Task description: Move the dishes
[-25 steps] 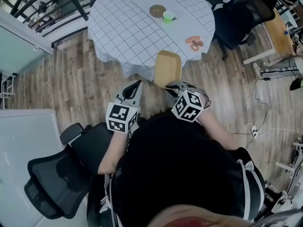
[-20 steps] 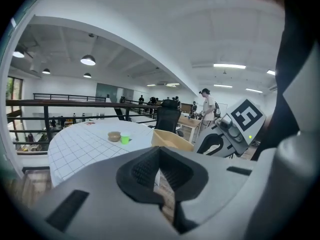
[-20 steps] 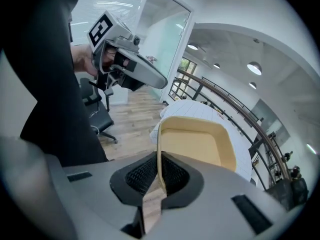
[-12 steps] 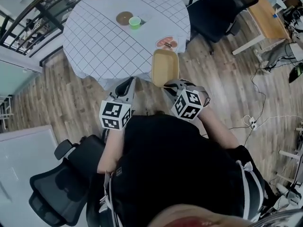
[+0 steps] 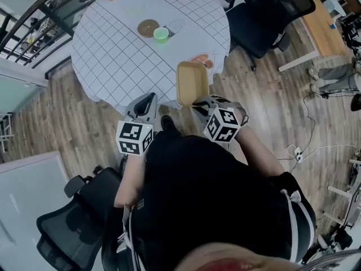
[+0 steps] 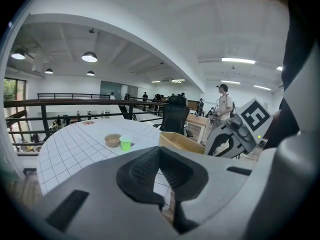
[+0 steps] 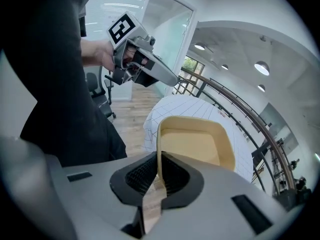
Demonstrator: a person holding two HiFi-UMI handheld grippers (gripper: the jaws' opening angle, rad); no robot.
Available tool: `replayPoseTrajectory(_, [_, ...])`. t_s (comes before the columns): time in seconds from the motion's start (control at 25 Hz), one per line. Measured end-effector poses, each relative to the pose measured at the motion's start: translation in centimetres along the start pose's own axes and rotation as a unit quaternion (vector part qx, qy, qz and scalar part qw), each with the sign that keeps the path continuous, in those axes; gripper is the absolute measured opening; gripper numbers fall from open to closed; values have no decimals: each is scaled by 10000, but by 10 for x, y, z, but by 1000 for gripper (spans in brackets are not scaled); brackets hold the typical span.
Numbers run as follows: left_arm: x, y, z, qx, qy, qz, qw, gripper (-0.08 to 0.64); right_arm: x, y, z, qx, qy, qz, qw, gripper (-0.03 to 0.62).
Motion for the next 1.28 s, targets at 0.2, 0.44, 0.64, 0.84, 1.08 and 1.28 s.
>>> replayPoseTrajectory(0.2, [-28, 25, 38, 112, -17, -178, 9998, 5, -20, 13, -51, 126, 142, 147, 9997, 31])
replayPoseTrajectory(0.44, [-46, 30, 70, 232, 179, -24, 9996, 5, -37, 24, -94, 362, 372, 211, 9984, 31])
replayPoseTrajectory(0.64, [-73, 30, 76, 548, 508, 32, 9972, 5, -45, 9, -127, 590, 653, 95, 9961, 31])
replayPoseTrajectory(0.84, [-105, 37, 52, 912, 1117, 53, 9895, 5, -48, -21, -161, 1089, 1170, -136, 9870, 31])
replayPoseTrajectory(1.08, [-146, 54, 16, 1112, 1562, -42, 9814, 5, -52, -71, -190, 1766, 1565, -140, 9717, 31])
replayPoseTrajectory(1.28, [-136, 57, 1, 1111, 1992, 203, 9734, 5, -81, -100, -189, 2624, 2028, -197, 9432, 31])
Point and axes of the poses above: the fingertips, and each gripper's own axes: x backward along the fingers, z to its left, y out of its top, the point moved 6 cm from there along x, backward along the fingers, and after that the axes turned 1 degree about -z, right-handed, at the moved point
